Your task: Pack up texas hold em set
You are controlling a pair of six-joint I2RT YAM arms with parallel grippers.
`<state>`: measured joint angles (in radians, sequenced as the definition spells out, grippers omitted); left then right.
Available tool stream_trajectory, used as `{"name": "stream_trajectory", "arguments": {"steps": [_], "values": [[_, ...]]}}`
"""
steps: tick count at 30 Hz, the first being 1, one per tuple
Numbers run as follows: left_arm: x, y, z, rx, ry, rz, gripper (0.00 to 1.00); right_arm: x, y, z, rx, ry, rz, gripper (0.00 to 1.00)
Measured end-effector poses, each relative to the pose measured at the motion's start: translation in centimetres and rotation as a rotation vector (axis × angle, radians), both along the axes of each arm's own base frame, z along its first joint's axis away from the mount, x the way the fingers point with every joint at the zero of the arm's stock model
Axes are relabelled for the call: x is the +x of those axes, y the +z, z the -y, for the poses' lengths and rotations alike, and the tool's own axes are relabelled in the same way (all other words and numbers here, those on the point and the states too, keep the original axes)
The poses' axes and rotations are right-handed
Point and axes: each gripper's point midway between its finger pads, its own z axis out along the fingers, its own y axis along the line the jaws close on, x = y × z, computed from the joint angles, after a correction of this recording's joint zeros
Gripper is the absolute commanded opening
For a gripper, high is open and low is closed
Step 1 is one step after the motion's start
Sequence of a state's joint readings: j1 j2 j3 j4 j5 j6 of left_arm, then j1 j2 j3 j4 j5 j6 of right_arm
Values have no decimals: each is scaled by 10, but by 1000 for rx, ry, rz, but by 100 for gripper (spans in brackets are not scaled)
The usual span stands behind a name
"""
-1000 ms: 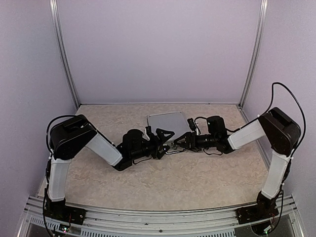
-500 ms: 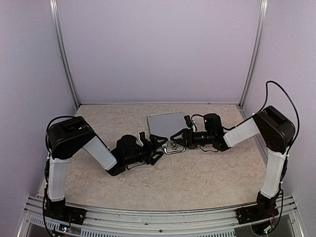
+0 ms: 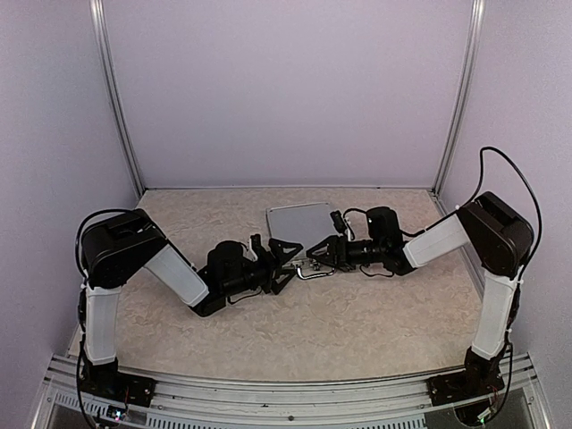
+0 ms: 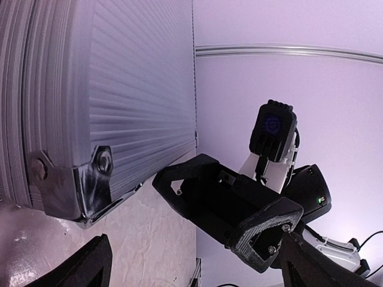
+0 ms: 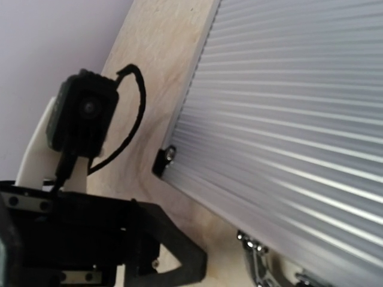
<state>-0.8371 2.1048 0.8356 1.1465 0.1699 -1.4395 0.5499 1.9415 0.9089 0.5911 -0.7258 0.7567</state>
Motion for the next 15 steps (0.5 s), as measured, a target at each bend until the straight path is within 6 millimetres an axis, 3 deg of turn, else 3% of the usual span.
{"name": "stream_trajectory", "arguments": {"steps": [15], "values": [[0, 3, 0, -7, 1, 7, 96, 1, -18, -1, -46, 6, -35, 73]]}}
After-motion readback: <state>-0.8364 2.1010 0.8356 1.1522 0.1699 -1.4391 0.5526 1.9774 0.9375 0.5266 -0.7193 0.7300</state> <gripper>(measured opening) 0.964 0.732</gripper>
